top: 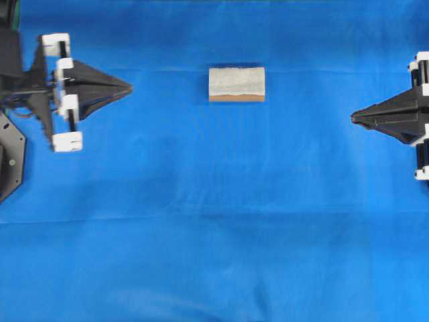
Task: Hand over the sponge with the left arm and wipe it with the right arm.
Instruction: 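Reach the left gripper to the sponge and close on its left end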
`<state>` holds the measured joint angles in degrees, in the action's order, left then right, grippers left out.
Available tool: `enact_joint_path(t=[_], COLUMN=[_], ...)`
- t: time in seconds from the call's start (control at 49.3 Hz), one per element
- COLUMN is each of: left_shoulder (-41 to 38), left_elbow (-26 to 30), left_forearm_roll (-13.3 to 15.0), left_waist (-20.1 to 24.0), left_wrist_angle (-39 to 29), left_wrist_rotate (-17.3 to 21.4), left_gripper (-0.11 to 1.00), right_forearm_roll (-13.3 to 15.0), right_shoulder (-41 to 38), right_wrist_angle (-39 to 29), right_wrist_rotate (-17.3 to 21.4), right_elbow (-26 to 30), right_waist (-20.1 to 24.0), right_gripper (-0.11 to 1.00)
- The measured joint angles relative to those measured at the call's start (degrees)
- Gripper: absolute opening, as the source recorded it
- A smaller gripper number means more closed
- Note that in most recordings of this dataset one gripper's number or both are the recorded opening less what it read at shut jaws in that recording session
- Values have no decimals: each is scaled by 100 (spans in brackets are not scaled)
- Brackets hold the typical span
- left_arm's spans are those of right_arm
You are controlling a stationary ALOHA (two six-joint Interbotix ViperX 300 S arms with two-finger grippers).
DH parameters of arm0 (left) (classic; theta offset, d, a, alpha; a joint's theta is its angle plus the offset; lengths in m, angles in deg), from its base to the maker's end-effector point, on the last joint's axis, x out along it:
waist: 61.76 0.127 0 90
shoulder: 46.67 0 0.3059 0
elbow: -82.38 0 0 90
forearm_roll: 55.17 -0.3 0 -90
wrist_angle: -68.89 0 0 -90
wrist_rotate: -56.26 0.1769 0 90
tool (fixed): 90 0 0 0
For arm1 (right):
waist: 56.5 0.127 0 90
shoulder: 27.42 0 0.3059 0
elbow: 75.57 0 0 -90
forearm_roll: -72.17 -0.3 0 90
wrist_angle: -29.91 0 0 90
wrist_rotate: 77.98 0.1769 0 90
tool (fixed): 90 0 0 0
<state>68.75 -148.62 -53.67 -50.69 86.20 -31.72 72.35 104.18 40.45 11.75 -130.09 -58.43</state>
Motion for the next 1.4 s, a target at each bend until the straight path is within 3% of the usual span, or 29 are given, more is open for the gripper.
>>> enact_joint_path(t=[0.081, 0.284, 0.386, 0.69, 0.914, 1.299, 1.401], left_shoulder=[-431, -1758, -2531, -4263, -5001, -5388, -5388], left_elbow=[167, 738, 1072, 1942, 2241, 2408, 2435], left_forearm_roll=[0, -9, -9, -9, -9, 0, -9], left_waist=[88, 264, 334, 624, 668, 765, 773], left_wrist_angle=[18, 114, 202, 545, 844, 861, 791], left_wrist_rotate=[220, 694, 879, 1116, 1116, 1134, 1072], left_gripper=[14, 74, 93, 94, 94, 94, 85], right_forearm_roll=[0, 0, 0, 0, 0, 0, 0], right_shoulder=[-9, -18, -62, -211, -229, -281, -281], right_wrist_angle=[-18, -18, -26, -18, -26, -35, -35], right_wrist_rotate=[0, 9, 9, 9, 9, 9, 9], right_elbow=[0, 0, 0, 0, 9, 0, 0], right_waist=[-9, -26, -35, -44, -62, -123, -114], right_gripper=[0, 0, 0, 0, 0, 0, 0])
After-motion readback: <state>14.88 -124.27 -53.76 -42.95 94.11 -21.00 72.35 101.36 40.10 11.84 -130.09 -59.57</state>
